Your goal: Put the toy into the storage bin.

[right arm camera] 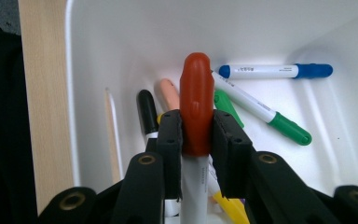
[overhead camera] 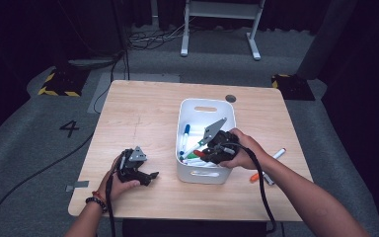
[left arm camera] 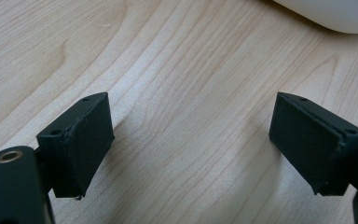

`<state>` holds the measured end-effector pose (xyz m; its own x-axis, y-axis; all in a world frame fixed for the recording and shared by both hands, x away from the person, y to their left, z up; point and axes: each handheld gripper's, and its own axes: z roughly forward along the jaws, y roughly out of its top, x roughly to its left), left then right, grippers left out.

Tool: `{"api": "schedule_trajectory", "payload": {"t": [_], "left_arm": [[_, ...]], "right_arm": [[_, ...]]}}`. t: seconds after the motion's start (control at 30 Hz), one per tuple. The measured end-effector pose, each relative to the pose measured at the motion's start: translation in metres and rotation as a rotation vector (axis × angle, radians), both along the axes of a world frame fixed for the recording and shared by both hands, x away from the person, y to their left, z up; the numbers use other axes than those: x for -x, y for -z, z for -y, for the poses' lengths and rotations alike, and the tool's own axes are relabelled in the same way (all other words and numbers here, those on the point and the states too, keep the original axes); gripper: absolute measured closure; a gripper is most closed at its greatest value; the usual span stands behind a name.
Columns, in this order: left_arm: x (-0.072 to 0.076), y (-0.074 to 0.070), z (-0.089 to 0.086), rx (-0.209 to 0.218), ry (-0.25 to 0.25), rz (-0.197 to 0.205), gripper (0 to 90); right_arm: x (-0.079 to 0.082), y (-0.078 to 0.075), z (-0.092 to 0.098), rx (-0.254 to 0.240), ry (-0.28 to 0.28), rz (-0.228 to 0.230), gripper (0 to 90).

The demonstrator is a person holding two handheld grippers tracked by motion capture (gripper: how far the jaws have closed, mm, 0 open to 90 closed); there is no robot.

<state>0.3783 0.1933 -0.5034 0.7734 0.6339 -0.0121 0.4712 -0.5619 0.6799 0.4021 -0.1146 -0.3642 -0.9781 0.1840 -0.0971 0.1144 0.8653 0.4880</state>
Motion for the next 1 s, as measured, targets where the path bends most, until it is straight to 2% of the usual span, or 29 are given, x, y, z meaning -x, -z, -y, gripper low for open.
{"api": "schedule_trajectory", "payload": {"t": [0.17,0.33,0.47,0.63,0.7,0.8,1.0], "left_arm": [[0.0,0.0,0.0,0.0,0.0,0.0,13.8],[0.0,0.0,0.0,0.0,-0.003,0.0,13.8],[0.0,0.0,0.0,0.0,0.0,0.0,13.8],[0.0,0.0,0.0,0.0,-0.003,0.0,13.8],[0.0,0.0,0.0,0.0,-0.003,0.001,13.8],[0.0,0.0,0.0,0.0,0.001,-0.001,13.8],[0.0,0.0,0.0,0.001,-0.002,-0.001,13.8]], "right_arm": [[0.002,0.0,0.004,0.014,0.003,0.011,74.4],[0.005,0.002,0.005,0.013,-0.007,0.024,74.2],[0.005,0.002,0.004,0.009,0.007,0.025,73.3],[0.004,0.002,0.004,-0.006,-0.001,0.03,68.7],[0.005,0.0,0.006,-0.009,0.015,0.034,66.4],[0.006,-0.003,0.01,-0.027,0.036,0.041,62.9],[0.007,-0.012,0.027,-0.108,0.073,0.062,57.4]]}}
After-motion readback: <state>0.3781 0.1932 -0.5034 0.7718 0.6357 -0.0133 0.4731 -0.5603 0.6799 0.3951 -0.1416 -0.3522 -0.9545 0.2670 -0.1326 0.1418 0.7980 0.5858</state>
